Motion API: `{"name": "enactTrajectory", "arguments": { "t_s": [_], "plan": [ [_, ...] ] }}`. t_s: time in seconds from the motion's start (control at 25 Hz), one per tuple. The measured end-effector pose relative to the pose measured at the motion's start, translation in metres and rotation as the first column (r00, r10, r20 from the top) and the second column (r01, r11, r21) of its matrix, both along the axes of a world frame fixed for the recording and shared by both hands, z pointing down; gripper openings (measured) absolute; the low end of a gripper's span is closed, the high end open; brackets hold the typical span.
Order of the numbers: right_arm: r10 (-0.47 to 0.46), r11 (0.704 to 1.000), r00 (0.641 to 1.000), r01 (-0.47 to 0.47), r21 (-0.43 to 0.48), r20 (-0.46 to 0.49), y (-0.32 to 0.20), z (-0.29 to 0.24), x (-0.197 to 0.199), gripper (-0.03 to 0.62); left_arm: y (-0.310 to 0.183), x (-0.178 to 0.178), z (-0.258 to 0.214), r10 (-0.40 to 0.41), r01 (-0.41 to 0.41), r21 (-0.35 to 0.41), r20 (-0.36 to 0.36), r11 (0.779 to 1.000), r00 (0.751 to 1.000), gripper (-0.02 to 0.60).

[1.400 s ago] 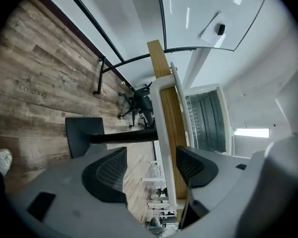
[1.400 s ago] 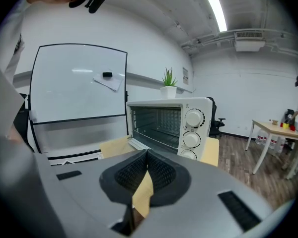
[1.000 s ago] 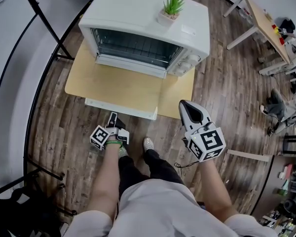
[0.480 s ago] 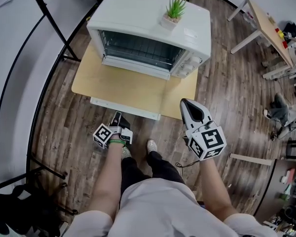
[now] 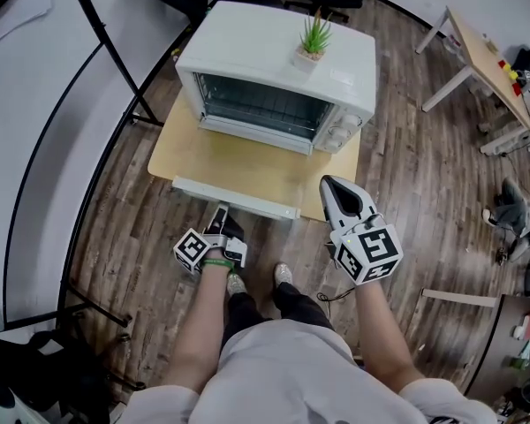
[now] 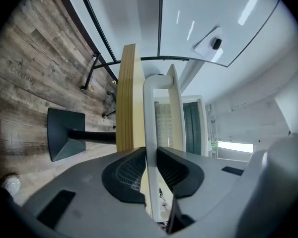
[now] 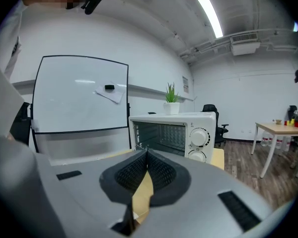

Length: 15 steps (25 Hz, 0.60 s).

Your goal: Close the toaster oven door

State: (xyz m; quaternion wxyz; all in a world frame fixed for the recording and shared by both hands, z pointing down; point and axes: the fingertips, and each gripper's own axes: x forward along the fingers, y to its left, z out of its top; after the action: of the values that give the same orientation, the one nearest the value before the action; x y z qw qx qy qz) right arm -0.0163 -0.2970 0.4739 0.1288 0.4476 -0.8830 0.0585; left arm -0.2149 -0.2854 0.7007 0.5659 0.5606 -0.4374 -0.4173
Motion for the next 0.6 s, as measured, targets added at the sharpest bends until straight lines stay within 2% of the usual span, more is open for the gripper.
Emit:
{"name": "enactTrajectory", "arguments": {
  "t_s": [0.16, 0.4, 0.6],
  "plan": [
    [-0.01, 1.0, 1.0, 0.009, 0.03, 0.018, -0.002, -0.014, -0.004, 0.001, -0.002, -0.001, -0.023, 0.006, -0.007, 0.05, 0.005, 0.999, 1.0, 0.071],
    [-0.019, 0.998, 0.999, 0.017, 0.066, 0.041, -0.004, -0.032, -0.008, 0.002, -0.018, 0.0, -0.084, 0.017, -0.01, 0.211, -0.029, 0.978, 0.999, 0.087],
    [-0.014, 0.996, 0.998, 0.009, 0.087, 0.053, -0.007, -0.042, -0.004, 0.001, -0.036, 0.0, -0.116, 0.008, -0.004, 0.246, -0.018, 0.969, 1.0, 0.104]
  ]
}}
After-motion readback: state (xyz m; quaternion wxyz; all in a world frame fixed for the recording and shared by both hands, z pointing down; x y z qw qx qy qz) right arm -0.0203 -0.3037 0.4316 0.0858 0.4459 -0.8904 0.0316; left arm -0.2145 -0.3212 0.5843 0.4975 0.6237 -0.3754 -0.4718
